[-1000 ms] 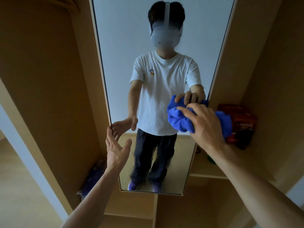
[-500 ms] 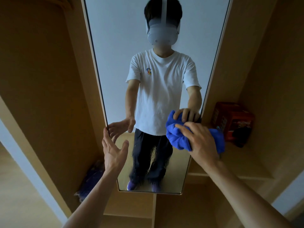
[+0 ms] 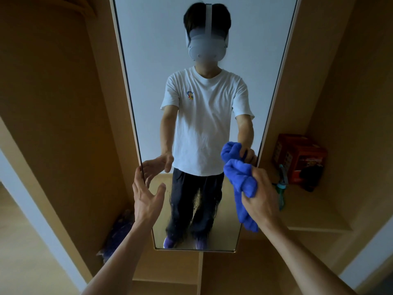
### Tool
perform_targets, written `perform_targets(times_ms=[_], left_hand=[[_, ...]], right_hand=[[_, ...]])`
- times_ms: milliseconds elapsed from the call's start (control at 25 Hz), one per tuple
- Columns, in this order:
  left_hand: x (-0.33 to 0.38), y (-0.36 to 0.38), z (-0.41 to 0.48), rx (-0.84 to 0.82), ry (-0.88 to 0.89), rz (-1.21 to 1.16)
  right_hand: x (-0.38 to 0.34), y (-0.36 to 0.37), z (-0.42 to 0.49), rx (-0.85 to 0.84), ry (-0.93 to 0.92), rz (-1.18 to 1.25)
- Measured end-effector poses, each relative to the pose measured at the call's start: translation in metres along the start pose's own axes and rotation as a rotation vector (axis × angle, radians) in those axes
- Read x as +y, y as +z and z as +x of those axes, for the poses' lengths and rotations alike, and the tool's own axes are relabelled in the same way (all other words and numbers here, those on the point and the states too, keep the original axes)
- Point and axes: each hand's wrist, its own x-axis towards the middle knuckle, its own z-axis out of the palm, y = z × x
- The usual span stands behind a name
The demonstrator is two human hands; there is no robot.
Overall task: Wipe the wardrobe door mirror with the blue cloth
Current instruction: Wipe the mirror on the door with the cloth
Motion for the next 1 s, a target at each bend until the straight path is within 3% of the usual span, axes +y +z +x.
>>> perform_targets(times_ms=[160, 600, 680, 840, 1000], left_hand=[[0.001, -0.004, 0.003, -0.022, -0.023, -0.008], [-0.001, -0.021, 0.014, -0.085, 0.027, -0.058], [-0.003, -0.026, 0.016, -0.115, 0.040, -0.060], [-0.003, -0.034, 0.021, -0.187, 0.032, -0.093], [-0.004, -0.043, 0.023, -0.229, 0.026, -0.153]], right_hand=[[-0.002, 0.001, 0.006, 0.205, 0.104, 0.111], [-0.022, 0.024, 0.002, 0.349, 0.216, 0.201], [-0.028, 0.033, 0.000, 0.325, 0.211, 0.163], [-0.049, 0.058, 0.016, 0.002, 0.287, 0.294], [-0.088, 0.092, 0.003, 0.099, 0.085, 0.158]])
